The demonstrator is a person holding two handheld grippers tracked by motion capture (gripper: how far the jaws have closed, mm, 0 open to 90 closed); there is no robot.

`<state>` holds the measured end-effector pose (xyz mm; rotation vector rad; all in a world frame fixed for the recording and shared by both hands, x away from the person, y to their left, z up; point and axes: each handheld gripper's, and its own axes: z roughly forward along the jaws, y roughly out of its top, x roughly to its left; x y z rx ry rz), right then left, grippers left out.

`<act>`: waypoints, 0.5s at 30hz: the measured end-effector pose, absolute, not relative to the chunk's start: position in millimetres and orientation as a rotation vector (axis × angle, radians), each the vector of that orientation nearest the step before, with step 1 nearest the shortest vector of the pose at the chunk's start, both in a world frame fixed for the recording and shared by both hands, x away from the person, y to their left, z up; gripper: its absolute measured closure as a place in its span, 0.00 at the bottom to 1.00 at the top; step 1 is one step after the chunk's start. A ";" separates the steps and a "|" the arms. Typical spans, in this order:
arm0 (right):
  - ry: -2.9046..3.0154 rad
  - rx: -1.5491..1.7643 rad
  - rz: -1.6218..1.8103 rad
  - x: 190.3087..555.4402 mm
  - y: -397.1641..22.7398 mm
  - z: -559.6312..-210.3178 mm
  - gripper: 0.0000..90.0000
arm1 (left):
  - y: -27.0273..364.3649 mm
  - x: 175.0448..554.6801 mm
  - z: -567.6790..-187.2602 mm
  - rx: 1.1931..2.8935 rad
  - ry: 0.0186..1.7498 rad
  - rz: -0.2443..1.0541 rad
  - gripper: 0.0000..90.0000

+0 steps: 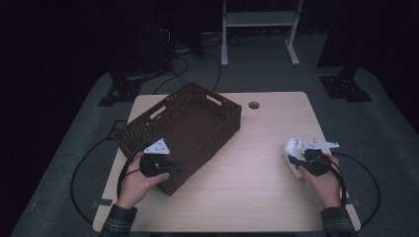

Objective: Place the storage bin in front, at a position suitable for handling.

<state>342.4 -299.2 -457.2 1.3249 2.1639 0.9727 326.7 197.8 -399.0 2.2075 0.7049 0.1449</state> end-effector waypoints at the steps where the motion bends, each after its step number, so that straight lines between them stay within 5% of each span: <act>1: 2.163 1.317 0.980 342.7 -297.7 -455.2 0.76 | 198.3 325.2 -398.9 2.211 0.700 0.142 0.84; 15: 2.180 1.247 1.061 358.7 -275.3 -433.2 0.76 | 200.6 317.8 -399.6 2.200 0.697 0.118 0.84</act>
